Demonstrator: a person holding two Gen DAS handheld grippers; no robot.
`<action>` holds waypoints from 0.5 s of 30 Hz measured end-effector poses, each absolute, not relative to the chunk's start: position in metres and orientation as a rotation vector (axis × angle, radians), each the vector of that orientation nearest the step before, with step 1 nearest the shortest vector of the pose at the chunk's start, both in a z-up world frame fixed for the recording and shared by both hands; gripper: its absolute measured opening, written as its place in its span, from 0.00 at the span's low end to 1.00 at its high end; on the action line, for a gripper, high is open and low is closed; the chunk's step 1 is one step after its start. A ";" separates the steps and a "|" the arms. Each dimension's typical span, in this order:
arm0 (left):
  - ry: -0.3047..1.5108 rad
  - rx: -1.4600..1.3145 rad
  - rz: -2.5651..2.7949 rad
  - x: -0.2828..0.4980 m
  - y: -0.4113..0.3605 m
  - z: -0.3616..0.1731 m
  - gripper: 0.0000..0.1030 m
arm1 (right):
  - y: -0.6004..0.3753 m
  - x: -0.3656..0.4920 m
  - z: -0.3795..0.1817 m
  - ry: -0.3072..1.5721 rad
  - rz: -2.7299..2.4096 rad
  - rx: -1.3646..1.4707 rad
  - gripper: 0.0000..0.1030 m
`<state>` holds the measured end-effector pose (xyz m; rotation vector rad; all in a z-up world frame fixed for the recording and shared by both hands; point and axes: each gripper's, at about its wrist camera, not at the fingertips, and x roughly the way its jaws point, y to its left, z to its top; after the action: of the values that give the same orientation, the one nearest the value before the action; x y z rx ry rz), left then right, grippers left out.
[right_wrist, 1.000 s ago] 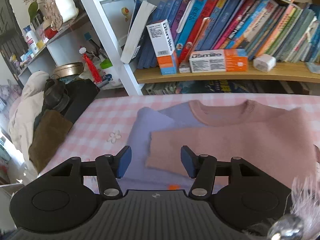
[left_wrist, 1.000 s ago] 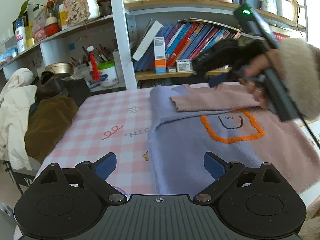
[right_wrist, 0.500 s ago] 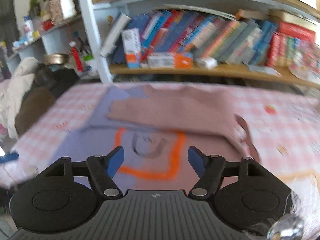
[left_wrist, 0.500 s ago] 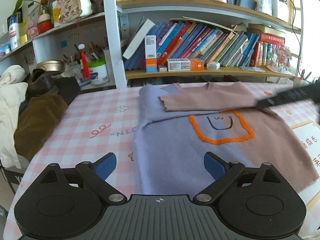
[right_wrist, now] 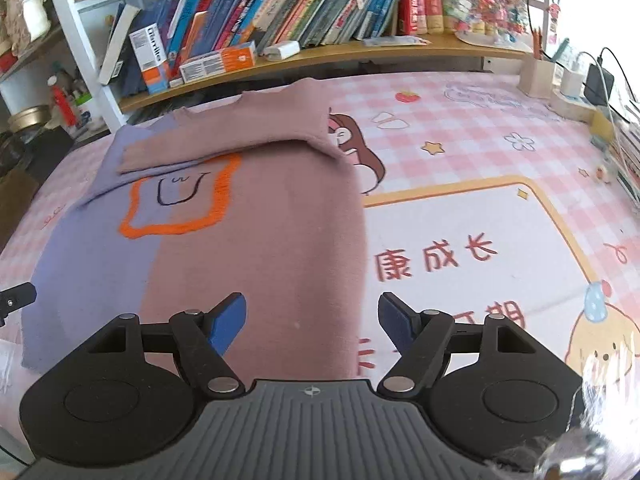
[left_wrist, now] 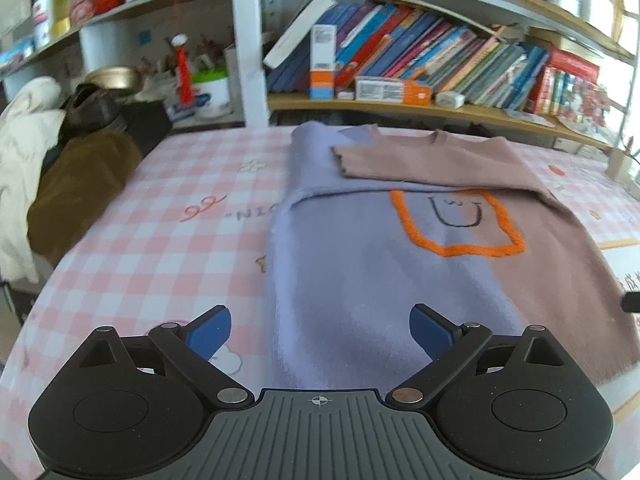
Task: Fold clothes
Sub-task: 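Move both grippers to the sweater hem and pinch it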
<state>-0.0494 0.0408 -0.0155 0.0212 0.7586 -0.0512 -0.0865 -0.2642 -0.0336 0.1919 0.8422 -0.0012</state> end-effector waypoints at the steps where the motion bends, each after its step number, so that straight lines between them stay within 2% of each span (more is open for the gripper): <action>1: 0.761 0.018 -0.043 -0.050 0.040 -0.015 0.95 | -0.266 -0.087 -0.034 0.842 0.004 0.191 0.69; 15: 0.825 0.021 -0.068 -0.080 -0.002 -0.002 0.95 | -0.295 -0.110 -0.037 0.844 0.105 0.209 0.69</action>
<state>-0.0799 -0.0017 -0.0019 0.0209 0.8246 -0.0679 -0.1095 -0.2952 -0.0369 0.2088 0.8443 0.1048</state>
